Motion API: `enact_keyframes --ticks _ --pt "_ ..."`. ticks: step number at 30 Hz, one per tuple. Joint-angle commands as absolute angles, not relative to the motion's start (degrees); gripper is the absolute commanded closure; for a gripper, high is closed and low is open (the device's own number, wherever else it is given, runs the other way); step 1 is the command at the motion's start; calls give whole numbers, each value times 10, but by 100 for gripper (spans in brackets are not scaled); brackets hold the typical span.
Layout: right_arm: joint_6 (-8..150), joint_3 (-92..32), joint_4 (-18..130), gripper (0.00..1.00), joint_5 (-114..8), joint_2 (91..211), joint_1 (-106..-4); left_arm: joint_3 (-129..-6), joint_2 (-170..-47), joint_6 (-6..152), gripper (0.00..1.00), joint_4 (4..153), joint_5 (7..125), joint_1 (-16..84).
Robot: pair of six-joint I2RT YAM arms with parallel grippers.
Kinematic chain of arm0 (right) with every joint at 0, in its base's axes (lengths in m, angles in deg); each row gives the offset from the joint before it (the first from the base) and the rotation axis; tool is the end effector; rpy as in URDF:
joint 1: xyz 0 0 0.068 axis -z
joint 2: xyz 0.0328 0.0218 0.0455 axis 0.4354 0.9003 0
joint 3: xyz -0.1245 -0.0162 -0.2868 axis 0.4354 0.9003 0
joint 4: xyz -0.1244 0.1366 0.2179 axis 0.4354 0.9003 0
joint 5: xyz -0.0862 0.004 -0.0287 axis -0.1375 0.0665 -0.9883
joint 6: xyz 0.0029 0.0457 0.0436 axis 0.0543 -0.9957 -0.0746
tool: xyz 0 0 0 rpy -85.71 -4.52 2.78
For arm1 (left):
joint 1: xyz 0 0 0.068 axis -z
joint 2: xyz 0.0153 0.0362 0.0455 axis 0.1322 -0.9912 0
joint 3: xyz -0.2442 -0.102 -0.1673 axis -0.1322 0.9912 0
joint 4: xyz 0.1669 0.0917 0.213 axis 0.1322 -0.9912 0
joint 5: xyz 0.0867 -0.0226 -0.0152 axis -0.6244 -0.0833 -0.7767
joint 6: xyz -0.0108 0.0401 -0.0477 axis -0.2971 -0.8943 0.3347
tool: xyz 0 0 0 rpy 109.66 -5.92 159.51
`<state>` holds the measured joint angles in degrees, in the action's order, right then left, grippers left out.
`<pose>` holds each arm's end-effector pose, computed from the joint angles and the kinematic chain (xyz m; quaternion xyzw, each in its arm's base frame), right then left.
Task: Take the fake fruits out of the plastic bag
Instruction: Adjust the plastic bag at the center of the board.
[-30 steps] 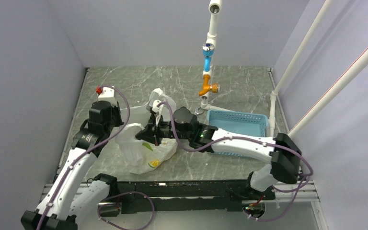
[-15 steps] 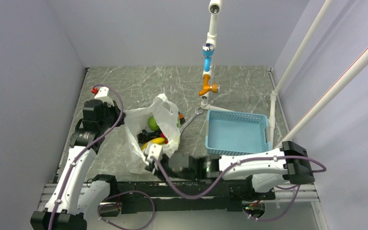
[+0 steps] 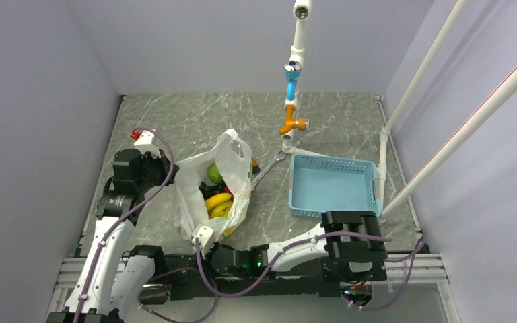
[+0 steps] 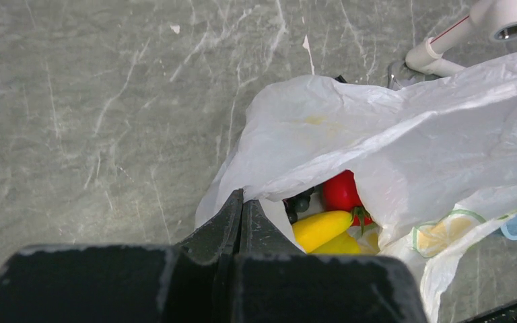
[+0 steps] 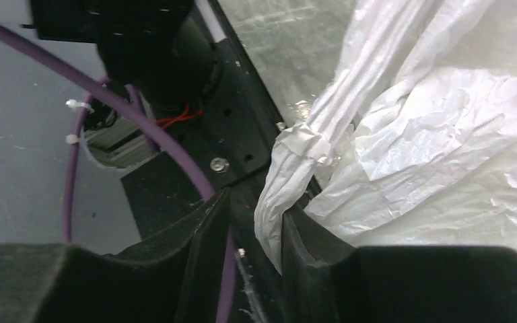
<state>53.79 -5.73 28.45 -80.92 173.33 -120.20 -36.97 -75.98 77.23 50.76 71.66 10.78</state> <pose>-0.0150 0.4140 0.1843 -0.4013 0.7322 0.3799 0.3980 0.1746 -0.0213 0.3191 -0.0285 0.8496 -0.1845 0.4933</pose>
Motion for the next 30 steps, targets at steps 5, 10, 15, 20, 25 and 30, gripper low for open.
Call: enact_keyframes --ticks 5,10,15,20,25,30 --pt "495 -7 332 32 -737 1642 -1194 -380 -726 735 100 598 681 126" --pt "491 19 433 15 -786 1539 -1194 -381 -722 731 100 595 673 130" --pt "502 40 513 9 -810 1434 -1190 -379 -712 729 100 596 661 130" --pt "538 44 574 7 -791 1350 -1189 -381 -715 728 100 592 651 130" --pt "534 72 612 6 -737 1273 -1192 -382 -717 726 100 589 639 130" --pt "488 110 623 5 -755 1146 -1196 -382 -714 725 100 588 638 130"
